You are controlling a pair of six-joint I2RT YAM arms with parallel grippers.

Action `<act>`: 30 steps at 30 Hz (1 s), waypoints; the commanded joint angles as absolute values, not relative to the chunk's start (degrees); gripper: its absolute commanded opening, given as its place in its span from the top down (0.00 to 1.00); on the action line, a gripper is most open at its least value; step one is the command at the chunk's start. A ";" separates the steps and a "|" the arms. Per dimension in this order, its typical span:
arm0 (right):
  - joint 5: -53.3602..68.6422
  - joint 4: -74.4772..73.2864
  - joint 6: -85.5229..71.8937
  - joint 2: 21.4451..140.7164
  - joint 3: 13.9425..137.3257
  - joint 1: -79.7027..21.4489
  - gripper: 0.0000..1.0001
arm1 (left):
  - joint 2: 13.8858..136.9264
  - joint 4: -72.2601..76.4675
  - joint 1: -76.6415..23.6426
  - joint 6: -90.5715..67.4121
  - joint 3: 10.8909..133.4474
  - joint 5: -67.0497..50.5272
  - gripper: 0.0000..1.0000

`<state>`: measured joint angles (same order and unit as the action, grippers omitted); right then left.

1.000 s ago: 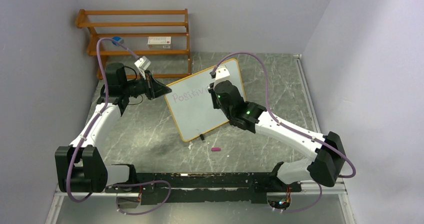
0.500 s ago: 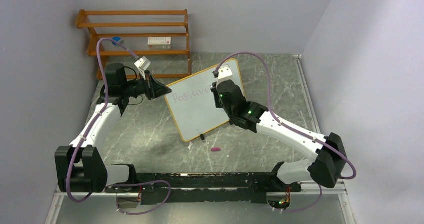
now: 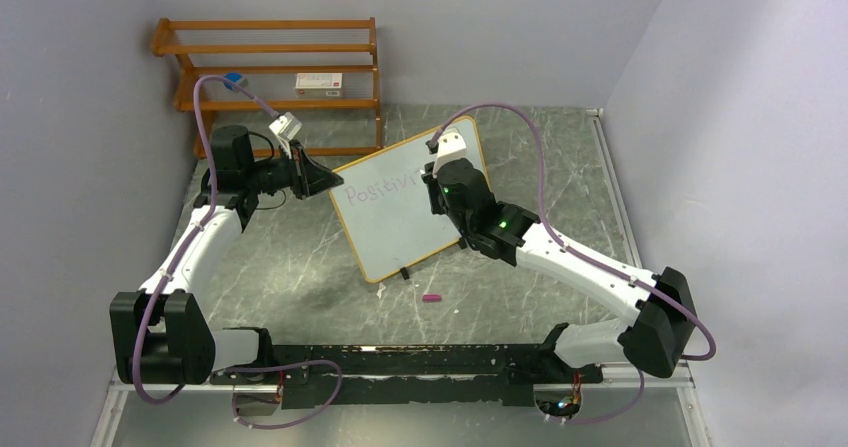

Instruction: Write a sentence on the whiteboard

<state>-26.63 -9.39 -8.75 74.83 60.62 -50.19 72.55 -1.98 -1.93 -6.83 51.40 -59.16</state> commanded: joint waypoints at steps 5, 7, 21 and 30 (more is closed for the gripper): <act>-26.62 -6.36 -7.83 75.43 61.86 -49.78 1.00 | 73.39 -3.69 -2.57 -1.95 51.81 -57.14 0.95; -26.74 -6.33 -7.58 75.93 62.16 -49.79 1.00 | 73.38 -3.78 -2.55 -1.86 51.93 -57.17 0.95; -26.07 -10.17 -8.21 75.86 62.36 -49.82 1.00 | 73.39 -3.60 -2.55 -2.02 51.93 -57.32 0.95; -24.48 -12.21 -9.20 76.12 61.46 -49.85 1.00 | 73.34 -3.65 -2.55 -1.92 52.00 -57.37 0.95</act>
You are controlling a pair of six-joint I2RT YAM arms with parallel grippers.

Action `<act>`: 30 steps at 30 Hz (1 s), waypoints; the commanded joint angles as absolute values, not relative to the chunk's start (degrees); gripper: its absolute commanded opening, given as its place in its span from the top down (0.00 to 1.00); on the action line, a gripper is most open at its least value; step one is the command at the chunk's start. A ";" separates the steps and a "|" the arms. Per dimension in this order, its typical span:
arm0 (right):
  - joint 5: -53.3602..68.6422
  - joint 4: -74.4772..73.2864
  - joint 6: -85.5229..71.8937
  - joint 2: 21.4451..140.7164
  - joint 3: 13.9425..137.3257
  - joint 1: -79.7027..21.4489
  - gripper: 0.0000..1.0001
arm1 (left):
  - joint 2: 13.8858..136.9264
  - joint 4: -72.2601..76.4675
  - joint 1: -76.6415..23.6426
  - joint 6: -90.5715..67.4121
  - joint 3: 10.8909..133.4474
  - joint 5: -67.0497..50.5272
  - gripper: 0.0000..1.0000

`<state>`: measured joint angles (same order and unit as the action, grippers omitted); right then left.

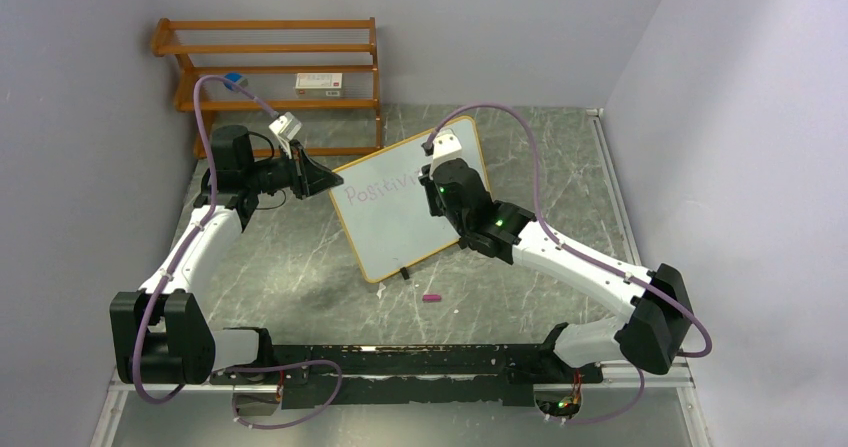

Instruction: Write a sentence on the whiteboard

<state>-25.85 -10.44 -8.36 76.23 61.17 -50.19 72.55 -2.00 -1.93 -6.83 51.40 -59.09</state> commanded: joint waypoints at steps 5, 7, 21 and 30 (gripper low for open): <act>-23.93 -12.92 -9.62 76.16 61.01 -49.84 1.00 | 73.39 -3.61 -2.55 -1.97 51.93 -57.23 0.95; -23.97 -13.11 -9.67 75.99 60.73 -49.91 1.00 | 73.37 -3.69 -2.55 -1.93 51.90 -57.24 0.95; -25.66 -14.64 -9.23 75.12 59.98 -49.91 1.00 | 73.56 -3.70 -2.55 -1.88 51.94 -57.13 0.95; -27.76 -13.56 -8.97 74.81 59.79 -49.91 1.00 | 73.47 -3.78 -2.55 -1.77 51.87 -57.05 0.95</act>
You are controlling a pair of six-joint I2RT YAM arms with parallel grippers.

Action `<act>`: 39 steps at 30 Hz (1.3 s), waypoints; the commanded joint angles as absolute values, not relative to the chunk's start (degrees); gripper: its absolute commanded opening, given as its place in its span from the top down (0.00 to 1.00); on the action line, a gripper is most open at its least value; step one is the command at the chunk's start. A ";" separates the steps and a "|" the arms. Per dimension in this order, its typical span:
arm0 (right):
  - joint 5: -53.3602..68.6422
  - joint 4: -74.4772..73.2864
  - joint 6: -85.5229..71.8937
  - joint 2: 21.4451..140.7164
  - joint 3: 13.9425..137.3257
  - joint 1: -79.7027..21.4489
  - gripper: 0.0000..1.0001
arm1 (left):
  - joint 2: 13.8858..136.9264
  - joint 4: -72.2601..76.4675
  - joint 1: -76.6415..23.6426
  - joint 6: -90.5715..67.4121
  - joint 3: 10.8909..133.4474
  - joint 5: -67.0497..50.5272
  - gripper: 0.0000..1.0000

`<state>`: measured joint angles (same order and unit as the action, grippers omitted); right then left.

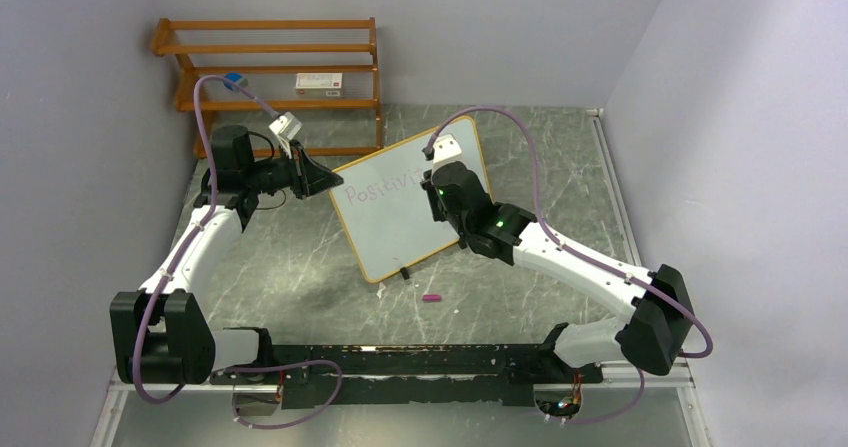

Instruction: Write a sentence on the whiteboard

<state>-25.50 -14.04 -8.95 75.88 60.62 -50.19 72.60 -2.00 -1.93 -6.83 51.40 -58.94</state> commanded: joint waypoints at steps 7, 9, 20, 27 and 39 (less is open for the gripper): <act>-28.06 -11.46 -8.72 73.80 59.73 -49.89 1.00 | 73.56 -3.93 -2.55 -1.77 51.94 -56.99 0.95; -27.03 -10.69 -8.42 73.07 59.44 -49.91 1.00 | 73.51 -3.89 -2.55 -1.79 51.90 -57.04 0.95; -27.45 -9.48 -7.57 74.10 59.85 -49.23 1.00 | 73.56 -3.82 -2.60 -1.83 52.02 -57.10 0.95; -26.88 -9.45 -7.46 75.35 60.12 -48.78 1.00 | 73.65 -3.78 -2.59 -1.85 52.02 -57.10 0.95; -28.29 -8.87 -7.12 75.18 59.90 -47.77 1.00 | 73.57 -3.96 -2.55 -1.67 52.03 -57.04 0.95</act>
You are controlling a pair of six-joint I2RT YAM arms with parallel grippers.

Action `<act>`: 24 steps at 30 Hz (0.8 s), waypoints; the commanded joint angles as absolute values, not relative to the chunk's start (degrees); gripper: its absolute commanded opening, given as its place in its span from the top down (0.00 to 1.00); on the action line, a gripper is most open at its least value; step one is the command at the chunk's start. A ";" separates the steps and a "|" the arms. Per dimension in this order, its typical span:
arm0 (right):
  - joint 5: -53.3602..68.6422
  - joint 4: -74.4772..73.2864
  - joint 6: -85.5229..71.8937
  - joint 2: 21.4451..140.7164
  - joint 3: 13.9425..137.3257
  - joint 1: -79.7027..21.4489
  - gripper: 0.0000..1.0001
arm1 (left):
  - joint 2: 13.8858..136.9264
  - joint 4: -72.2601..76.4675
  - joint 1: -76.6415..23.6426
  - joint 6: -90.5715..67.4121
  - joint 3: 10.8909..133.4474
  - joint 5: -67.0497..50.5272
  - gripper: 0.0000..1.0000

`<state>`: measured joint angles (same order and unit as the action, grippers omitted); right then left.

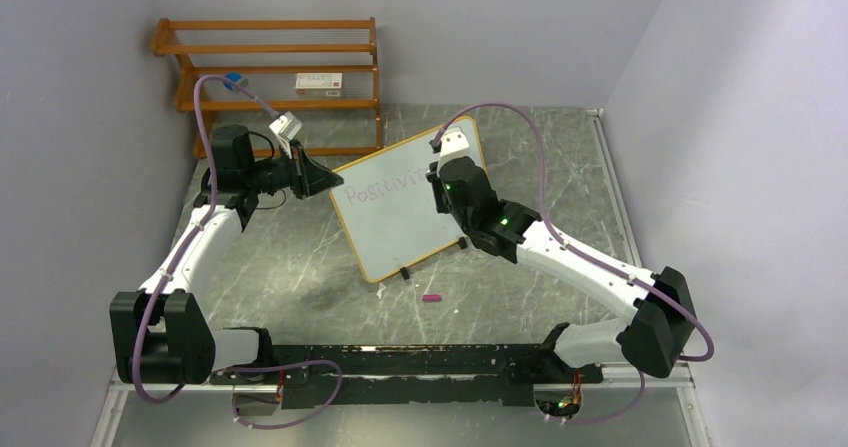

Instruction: Write a sentence on the whiteboard

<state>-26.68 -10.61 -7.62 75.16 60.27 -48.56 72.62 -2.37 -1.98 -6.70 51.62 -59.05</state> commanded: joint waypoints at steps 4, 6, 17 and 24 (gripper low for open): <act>-28.32 -8.19 -7.04 75.19 59.90 -47.55 1.00 | 73.56 -3.97 -2.55 -1.67 51.99 -57.04 0.95; -28.09 -8.34 -6.94 75.39 60.15 -47.55 1.00 | 73.56 -3.96 -2.56 -1.68 51.92 -57.04 0.95; -26.17 -10.40 -7.20 75.29 60.21 -47.48 1.00 | 73.65 -3.96 -2.55 -1.67 52.03 -56.90 0.95; -26.25 -11.05 -7.43 74.98 59.70 -47.50 1.00 | 73.56 -3.96 -2.55 -1.66 51.95 -56.85 0.95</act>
